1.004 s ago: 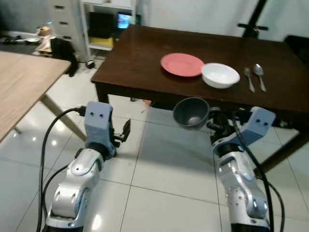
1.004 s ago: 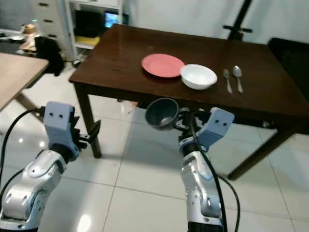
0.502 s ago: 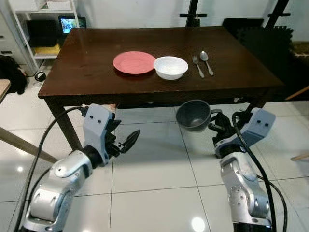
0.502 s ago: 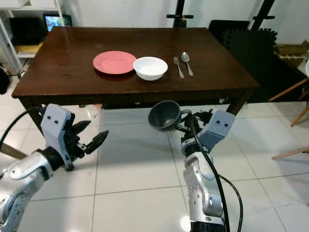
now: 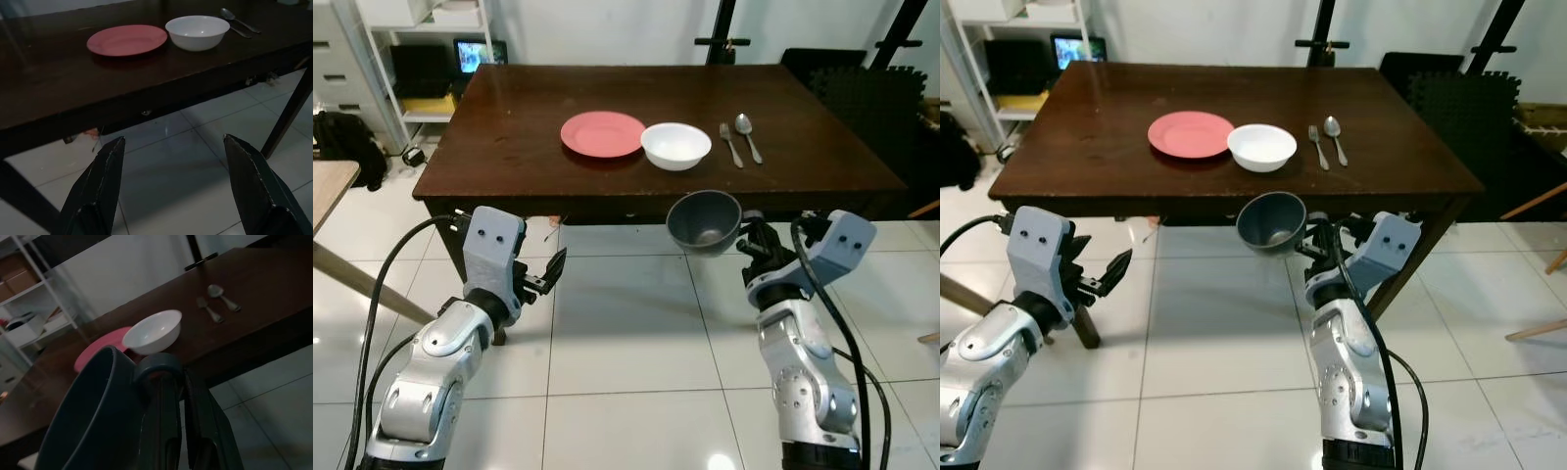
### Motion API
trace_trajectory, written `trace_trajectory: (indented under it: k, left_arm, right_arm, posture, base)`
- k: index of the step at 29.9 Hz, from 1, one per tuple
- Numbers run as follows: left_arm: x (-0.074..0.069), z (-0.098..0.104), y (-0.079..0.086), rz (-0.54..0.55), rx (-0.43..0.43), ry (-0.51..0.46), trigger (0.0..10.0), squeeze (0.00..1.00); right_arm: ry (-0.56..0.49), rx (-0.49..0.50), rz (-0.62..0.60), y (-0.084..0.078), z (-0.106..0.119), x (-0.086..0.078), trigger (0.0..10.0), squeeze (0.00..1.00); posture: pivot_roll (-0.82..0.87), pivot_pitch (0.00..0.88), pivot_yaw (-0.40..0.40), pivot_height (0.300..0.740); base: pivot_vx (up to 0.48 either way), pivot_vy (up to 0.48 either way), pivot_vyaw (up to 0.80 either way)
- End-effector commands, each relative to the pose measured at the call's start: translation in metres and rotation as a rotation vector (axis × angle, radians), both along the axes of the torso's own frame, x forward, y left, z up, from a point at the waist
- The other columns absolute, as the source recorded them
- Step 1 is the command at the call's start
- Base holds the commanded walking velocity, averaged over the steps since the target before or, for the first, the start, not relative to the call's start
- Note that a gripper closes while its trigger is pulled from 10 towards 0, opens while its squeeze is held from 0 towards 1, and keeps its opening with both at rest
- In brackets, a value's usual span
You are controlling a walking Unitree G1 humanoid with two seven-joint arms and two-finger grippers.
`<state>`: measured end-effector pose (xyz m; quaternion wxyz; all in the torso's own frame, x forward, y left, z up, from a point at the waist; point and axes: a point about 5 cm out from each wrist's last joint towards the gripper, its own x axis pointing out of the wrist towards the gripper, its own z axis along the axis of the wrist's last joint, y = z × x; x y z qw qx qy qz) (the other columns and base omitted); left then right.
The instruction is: Setting the table
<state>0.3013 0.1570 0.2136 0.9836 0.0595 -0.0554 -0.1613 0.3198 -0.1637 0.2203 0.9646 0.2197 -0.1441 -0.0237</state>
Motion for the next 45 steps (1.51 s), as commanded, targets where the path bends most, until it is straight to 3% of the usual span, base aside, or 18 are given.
trace_trajectory:
  k: [1,11,20,30,45]
  left_arm:
    - [0.0,-0.003,-0.002,-0.006,0.006,0.007,10.0,0.0]
    - [0.001,-0.003,-0.005,-0.004,0.011,-0.005,10.0,0.0]
    - [0.0,-0.003,-0.008,-0.017,0.024,-0.009,10.0,0.0]
    - [0.0,-0.002,-0.012,-0.039,0.038,-0.019,10.0,0.0]
    - [-0.001,-0.005,-0.012,-0.031,0.04,-0.006,10.0,0.0]
  right_arm:
    - [-0.015,0.015,-0.017,-0.004,0.003,0.0,10.0,0.0]
    - [-0.035,0.034,-0.089,-0.028,0.011,0.002,10.0,0.0]
    - [-0.04,0.028,-0.112,-0.036,0.013,0.002,10.0,0.0]
    - [-0.047,0.005,-0.095,-0.032,0.014,0.002,10.0,0.0]
    - [-0.083,0.002,0.049,-0.006,0.022,0.004,10.0,0.0]
  posture:
    - [0.08,0.144,0.061,0.74]
    - [0.08,0.151,0.061,0.74]
    - [0.08,0.154,0.061,0.74]
    - [0.08,0.154,0.061,0.74]
    - [0.08,0.156,0.056,0.74]
  base:
    - [0.48,0.0,0.0]
    - [0.467,0.0,0.0]
    - [0.339,0.0,0.0]
    - [0.31,0.0,0.0]
    - [0.222,0.0,0.0]
